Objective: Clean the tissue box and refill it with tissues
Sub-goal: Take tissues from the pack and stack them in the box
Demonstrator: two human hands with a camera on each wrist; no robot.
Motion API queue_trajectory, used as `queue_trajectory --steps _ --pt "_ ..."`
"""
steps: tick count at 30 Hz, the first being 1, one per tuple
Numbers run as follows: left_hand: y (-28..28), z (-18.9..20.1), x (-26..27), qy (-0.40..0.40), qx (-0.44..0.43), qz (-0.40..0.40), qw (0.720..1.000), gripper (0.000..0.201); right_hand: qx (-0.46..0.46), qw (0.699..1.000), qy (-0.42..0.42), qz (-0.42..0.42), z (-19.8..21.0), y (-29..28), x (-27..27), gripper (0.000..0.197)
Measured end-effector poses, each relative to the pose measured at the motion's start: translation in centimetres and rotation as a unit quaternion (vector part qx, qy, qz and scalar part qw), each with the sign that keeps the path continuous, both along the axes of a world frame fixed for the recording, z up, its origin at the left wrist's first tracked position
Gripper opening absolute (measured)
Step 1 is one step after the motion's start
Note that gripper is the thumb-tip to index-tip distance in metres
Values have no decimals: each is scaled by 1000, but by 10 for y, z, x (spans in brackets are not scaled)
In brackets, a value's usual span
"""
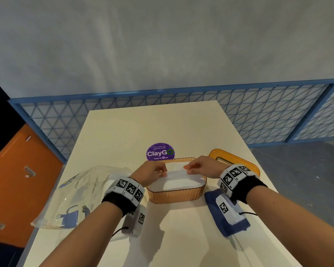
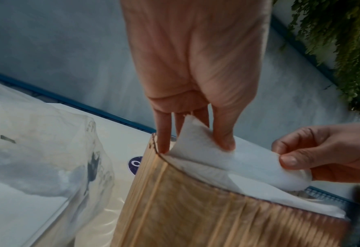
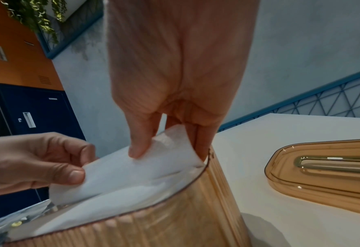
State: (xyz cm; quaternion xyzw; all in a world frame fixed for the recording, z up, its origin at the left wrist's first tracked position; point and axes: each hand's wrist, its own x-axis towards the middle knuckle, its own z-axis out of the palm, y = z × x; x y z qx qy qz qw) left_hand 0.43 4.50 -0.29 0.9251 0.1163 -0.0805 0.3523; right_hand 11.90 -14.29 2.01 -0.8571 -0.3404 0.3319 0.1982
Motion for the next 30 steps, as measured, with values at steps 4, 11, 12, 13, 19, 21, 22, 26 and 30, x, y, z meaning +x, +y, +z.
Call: queue_trajectory --steps 4,11,12,13,19,21,22,26,30 --pt "-5 -4 2 6 31 3 999 16 28 999 -34 -28 -6 1 -4 32" --pt "-11 -6 4 7 59 18 998 12 61 996 -56 -45 -17 5 -10 8" --pt "-13 -6 3 5 75 17 997 11 58 996 -59 -45 -16 5 -11 13" --pt "-14 -6 3 0 87 18 996 9 58 996 -60 -43 -17 4 -11 22" --pt "-14 -10 2 -7 124 15 992 40 45 998 -49 -2 -7 -2 -14 41" --pt "-14 -11 1 -10 131 9 991 40 50 998 -33 -9 -4 -3 -13 36" --pt "-14 -11 0 -11 133 7 991 39 48 998 -29 -8 -3 -4 -13 35" --pt "-14 -11 -5 -20 148 -10 989 23 45 999 -19 -10 -4 -2 -7 32" --pt "-14 -12 -10 -25 143 -19 989 18 44 999 -5 -9 -4 -1 -3 31"
